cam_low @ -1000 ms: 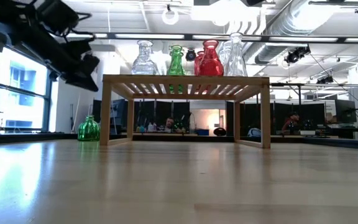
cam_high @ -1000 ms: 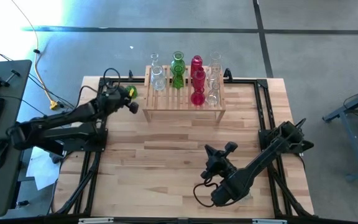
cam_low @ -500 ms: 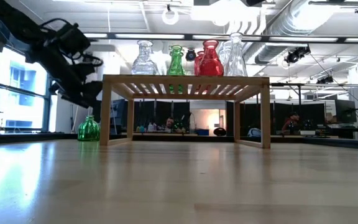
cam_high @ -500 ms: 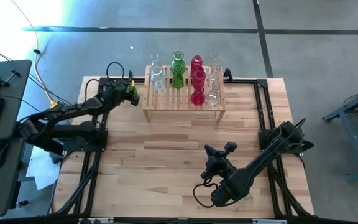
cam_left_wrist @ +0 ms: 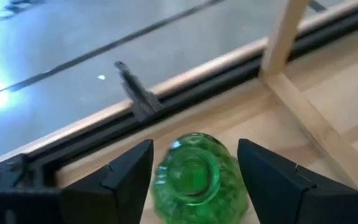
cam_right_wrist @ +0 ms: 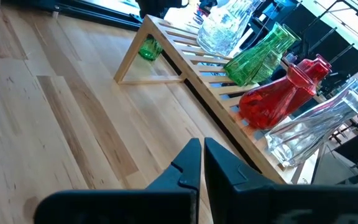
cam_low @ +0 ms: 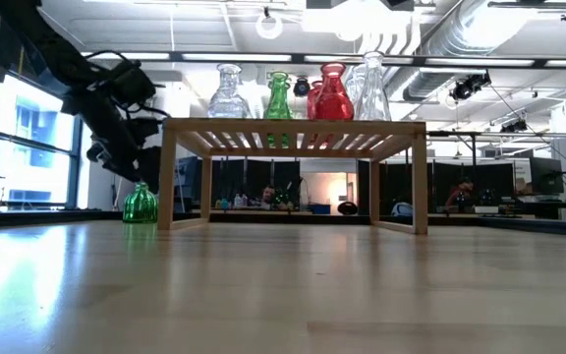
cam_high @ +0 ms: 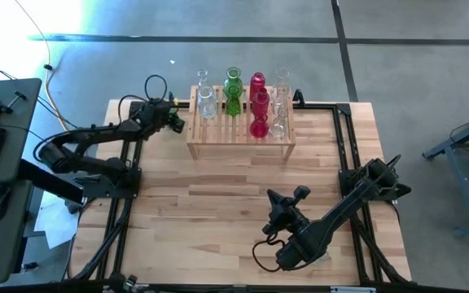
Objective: Sort vases onto shelf
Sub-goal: Put the green vase on the shelf aligned with the other green vases
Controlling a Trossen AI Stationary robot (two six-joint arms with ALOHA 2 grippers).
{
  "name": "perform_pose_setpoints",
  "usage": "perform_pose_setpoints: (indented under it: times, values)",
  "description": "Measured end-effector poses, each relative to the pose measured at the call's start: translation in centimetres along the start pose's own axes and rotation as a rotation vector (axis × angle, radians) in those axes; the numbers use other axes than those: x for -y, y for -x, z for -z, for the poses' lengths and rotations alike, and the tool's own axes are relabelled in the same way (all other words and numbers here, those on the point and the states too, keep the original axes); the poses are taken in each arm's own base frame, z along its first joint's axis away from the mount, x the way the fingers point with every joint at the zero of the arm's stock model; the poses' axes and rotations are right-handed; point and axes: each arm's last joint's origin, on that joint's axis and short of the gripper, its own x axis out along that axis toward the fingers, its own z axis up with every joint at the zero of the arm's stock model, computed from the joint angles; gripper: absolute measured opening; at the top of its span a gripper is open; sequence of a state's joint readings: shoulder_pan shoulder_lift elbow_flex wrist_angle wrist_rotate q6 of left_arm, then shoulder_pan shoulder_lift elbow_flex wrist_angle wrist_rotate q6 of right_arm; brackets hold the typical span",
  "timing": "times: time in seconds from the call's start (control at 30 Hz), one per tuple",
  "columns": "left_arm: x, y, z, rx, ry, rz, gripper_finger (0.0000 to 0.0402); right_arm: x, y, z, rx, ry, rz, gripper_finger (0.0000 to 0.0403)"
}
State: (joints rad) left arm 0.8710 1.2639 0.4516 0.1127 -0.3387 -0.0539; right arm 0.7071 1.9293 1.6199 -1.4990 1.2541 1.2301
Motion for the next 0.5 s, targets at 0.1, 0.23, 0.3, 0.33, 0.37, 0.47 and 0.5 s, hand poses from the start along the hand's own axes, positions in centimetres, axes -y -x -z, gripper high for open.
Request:
perform_pose_setpoints:
  times: [0.1,0.23,0.3,0.33,0.37,0.47,0.5]
  values:
    - [0.09,-0.54,-0.08,-0.028,0.0,0.015,0.0216,0.0,0.0,0.0,0.0,0.0,0.0,0.0]
    - [0.29,-1.06,-0.21,-0.042,0.002,0.014,0.0203,0.0,0.0,0.0,0.0,0.0,0.0,0.0]
    - [0.33,-1.15,-0.15,-0.048,-0.013,0.015,0.0193,0.0,0.0,0.0,0.0,0.0,0.0,0.0]
    - [0.33,-1.15,-0.17,-0.048,-0.021,0.015,0.0186,0.0,0.0,0.0,0.0,0.0,0.0,0.0]
    - [0.33,-1.15,-0.14,-0.051,-0.024,0.015,0.0179,0.0,0.0,0.0,0.0,0.0,0.0,0.0]
    - [0.27,-0.97,-0.14,-0.058,-0.027,0.016,0.0153,0.0,0.0,0.0,0.0,0.0,0.0,0.0]
    - [0.25,-0.9,-0.15,-0.06,-0.029,0.016,0.0143,0.0,0.0,0.0,0.0,0.001,0.0,0.0]
